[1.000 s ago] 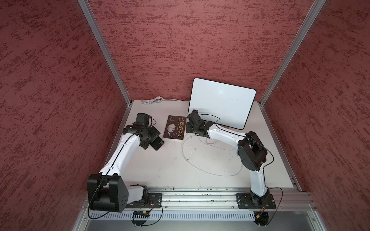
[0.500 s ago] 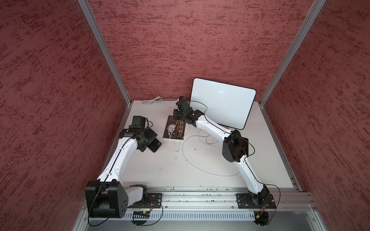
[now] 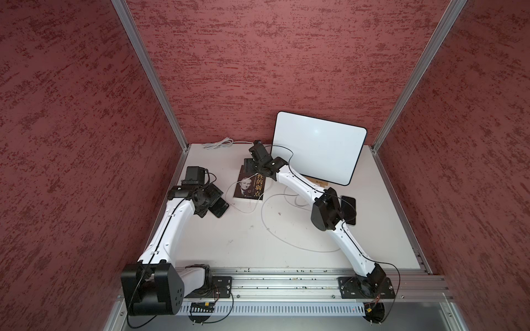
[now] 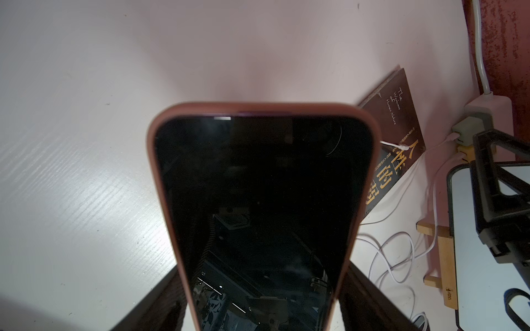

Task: Unplug the charging cable from the phone
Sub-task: Remove the charging cable from the phone, then place the phone at the center of the board.

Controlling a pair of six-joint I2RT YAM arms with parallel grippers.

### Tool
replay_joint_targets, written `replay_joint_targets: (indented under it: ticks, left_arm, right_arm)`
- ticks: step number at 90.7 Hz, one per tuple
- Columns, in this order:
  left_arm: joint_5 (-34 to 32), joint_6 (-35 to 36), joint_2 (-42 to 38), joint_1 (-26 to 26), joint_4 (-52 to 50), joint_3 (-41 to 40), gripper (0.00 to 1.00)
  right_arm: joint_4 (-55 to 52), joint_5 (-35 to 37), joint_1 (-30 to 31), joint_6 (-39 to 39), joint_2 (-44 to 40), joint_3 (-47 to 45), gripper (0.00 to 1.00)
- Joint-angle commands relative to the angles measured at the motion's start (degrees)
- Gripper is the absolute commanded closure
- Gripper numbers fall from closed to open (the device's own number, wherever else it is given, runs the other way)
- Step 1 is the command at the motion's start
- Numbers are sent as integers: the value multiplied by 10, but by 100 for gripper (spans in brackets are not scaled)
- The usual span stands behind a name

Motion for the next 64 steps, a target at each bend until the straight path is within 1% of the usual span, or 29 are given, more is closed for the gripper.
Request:
replay_joint_targets:
  ticks: [1,11,22,43,45,47,49,64]
  left_arm:
    - [3,9,1,5,17,-7,38]
    - [-3,7,2,1,13,-16,38]
    - [-13,2,4,-6,8,-28,39]
    - [-8,-11,24,-22,18,-69,38]
    - [-8,-13,27,-24,22,-74,38]
    - [-9,-15,30,-27,25,-78,39]
    - [-11,-16,34,-29,26,-81,38]
    - [-23,-24,69,-47,41,-100,39]
  right_arm:
    - [-12,10,-3,-26,-43,-18,13]
    - [2,2,-1,-36,-94,-83,13]
    - [54,-20,2,-43,-175,-207,12]
    - [120,-47,9,-53,-329,-425,11]
    - [126,-48,10,-53,-343,-446,10]
    - [133,-49,11,-53,-359,-468,6]
    - [140,-50,11,-53,-372,-487,4]
    - [173,-48,15,-40,-461,-610,4]
